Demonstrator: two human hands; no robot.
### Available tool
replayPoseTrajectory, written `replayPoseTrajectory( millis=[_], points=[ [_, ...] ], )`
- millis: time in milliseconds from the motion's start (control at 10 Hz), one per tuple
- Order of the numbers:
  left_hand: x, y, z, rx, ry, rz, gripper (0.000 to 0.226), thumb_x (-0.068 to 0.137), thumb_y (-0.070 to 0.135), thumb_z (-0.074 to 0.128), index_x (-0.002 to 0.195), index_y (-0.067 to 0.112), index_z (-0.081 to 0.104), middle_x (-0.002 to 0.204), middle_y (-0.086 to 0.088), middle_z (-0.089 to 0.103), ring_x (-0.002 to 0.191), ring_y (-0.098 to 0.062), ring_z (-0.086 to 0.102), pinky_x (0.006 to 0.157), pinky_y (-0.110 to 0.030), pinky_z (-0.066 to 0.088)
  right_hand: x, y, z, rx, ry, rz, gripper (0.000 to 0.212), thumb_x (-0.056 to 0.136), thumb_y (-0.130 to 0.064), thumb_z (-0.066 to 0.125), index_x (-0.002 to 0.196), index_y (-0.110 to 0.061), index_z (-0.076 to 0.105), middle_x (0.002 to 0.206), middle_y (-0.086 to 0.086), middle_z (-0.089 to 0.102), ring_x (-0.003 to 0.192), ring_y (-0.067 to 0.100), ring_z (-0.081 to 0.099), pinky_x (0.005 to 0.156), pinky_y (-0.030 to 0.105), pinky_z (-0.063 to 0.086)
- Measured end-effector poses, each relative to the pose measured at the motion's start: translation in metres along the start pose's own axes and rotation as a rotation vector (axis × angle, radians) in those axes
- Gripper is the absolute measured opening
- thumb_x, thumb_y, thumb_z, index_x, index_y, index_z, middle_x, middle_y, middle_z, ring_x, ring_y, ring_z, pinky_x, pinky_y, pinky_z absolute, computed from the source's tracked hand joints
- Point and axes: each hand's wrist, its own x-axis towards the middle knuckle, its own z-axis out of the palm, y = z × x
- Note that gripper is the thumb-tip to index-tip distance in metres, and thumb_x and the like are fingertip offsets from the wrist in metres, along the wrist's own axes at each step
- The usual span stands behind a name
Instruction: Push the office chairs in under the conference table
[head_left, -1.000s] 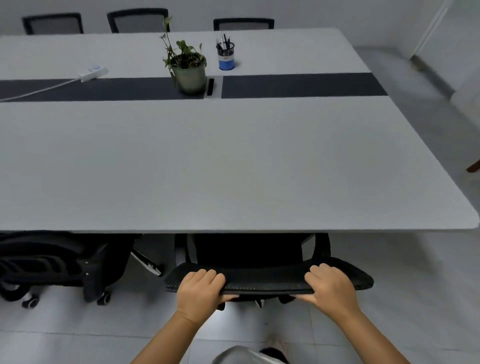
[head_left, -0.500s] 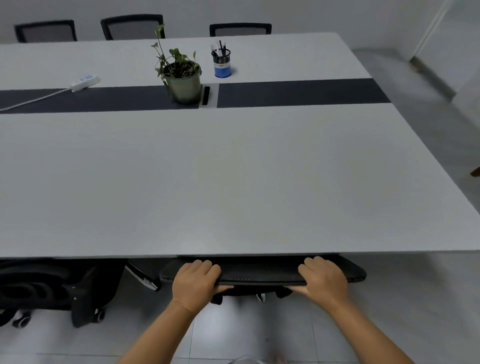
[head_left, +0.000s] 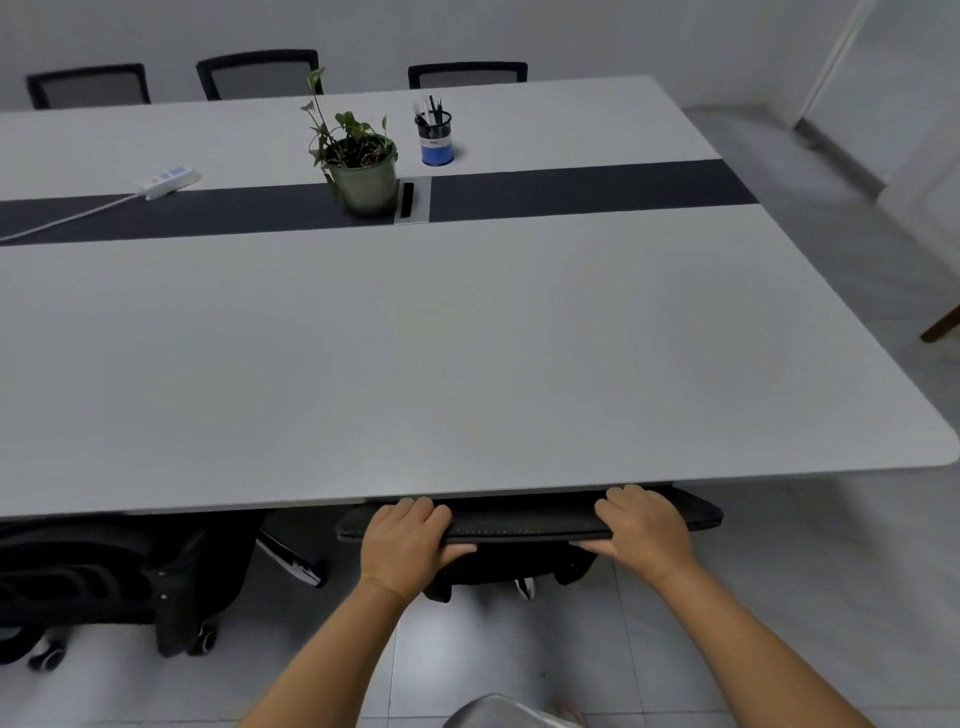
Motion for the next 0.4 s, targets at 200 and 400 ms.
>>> replayPoseTrajectory(
  millis=[200,400],
  points=[
    [-0.005,0.006,-0.014,-0.023,-0.164,-0.016,0.082,0.090,0.060,0.000,0.056,0.026,0.066,0.050,0.011,0.059,0.045,-0.011,0.058,0.049,-0.012,0.043,0.002,-0.005,-0.016,0.020,-0.148,0.003,0.052,0.050,-0.059,0.080,0.049,-0.019,0.046,0.050,-0.005,0.047,0.053,0.017,0.057,0.045,0.020,0.034],
    [-0.025,0.028,-0.029,-0.188,-0.165,-0.063,0.035,0.084,0.050,0.052,0.076,0.024,0.074,0.077,0.004,0.072,0.076,-0.016,0.070,0.073,-0.026,0.050,0.001,-0.009,-0.027,0.195,-0.509,0.298,0.055,0.079,-0.063,0.052,0.112,-0.019,0.054,0.110,-0.001,0.052,0.110,0.019,0.047,0.082,0.028,0.037]
  ],
)
